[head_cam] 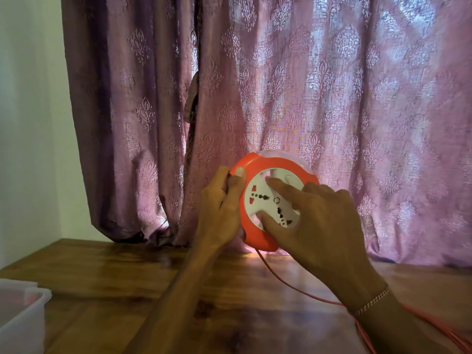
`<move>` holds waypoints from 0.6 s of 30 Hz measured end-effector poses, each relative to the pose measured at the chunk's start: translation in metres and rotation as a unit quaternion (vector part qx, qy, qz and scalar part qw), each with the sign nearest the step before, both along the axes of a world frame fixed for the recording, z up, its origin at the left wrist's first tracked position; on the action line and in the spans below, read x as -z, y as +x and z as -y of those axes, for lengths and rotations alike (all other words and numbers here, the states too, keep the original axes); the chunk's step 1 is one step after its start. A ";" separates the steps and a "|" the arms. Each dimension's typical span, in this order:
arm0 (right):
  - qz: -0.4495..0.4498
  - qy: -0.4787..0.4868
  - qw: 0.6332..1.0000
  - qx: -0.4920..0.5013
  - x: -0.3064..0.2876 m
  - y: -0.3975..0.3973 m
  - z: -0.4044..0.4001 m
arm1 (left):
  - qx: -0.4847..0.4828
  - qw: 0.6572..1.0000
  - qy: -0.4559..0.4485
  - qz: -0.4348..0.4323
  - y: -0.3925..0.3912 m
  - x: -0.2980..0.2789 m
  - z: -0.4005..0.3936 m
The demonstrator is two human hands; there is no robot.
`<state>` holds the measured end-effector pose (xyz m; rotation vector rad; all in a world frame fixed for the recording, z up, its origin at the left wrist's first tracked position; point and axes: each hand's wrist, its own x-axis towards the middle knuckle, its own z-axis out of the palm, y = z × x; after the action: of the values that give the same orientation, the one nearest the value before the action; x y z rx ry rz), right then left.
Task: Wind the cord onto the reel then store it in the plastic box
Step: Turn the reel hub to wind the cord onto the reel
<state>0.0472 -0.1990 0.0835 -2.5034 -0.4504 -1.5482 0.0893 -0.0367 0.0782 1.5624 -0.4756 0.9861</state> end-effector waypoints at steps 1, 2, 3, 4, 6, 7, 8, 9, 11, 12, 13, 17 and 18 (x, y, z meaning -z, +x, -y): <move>0.003 0.013 1.000 0.004 -0.001 0.000 -0.001 | 0.000 1.000 0.002 -0.001 0.000 0.000 0.000; 0.005 0.021 1.000 0.006 -0.002 0.000 -0.001 | 0.001 1.000 0.003 -0.001 0.001 0.000 0.000; 0.008 0.023 1.000 0.005 -0.002 -0.001 -0.001 | 0.000 1.000 0.003 -0.001 0.001 0.000 0.001; 0.011 0.019 1.000 0.004 -0.003 -0.001 -0.001 | -0.003 1.000 0.003 -0.002 0.001 0.000 0.001; 0.017 0.012 1.000 -0.008 -0.004 -0.004 0.000 | -0.001 1.000 -0.001 -0.010 0.002 0.001 0.000; 0.027 0.015 0.999 -0.016 -0.005 -0.006 0.001 | 0.005 1.000 -0.007 -0.013 0.003 0.002 -0.001; 0.044 0.019 0.998 -0.027 -0.007 -0.009 0.002 | 0.010 1.000 -0.013 -0.015 0.004 0.002 -0.002; 0.065 0.015 0.997 -0.042 -0.009 -0.011 0.004 | 0.012 1.000 -0.019 -0.017 0.004 0.002 -0.002; 0.084 -0.032 0.992 -0.086 -0.013 -0.013 0.008 | 0.014 0.999 -0.023 -0.020 0.002 0.001 -0.003; 0.072 -0.069 0.990 -0.103 -0.013 -0.012 0.011 | 0.016 0.999 -0.024 -0.021 0.001 0.000 -0.002; 0.053 -0.107 0.987 -0.107 -0.012 -0.011 0.012 | 0.018 0.999 -0.025 -0.021 -0.001 0.000 -0.001; -0.040 -0.157 0.984 -0.078 -0.006 -0.005 0.007 | 0.017 0.999 -0.030 -0.020 -0.003 0.000 -0.001; -0.043 -0.158 0.984 -0.072 -0.006 -0.006 0.005 | 0.019 0.999 -0.034 -0.020 -0.003 0.000 -0.001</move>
<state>0.0416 -0.2041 0.0897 -2.6797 -0.9056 -1.4035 0.0863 -0.0355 0.0782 1.5047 -0.4388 0.9304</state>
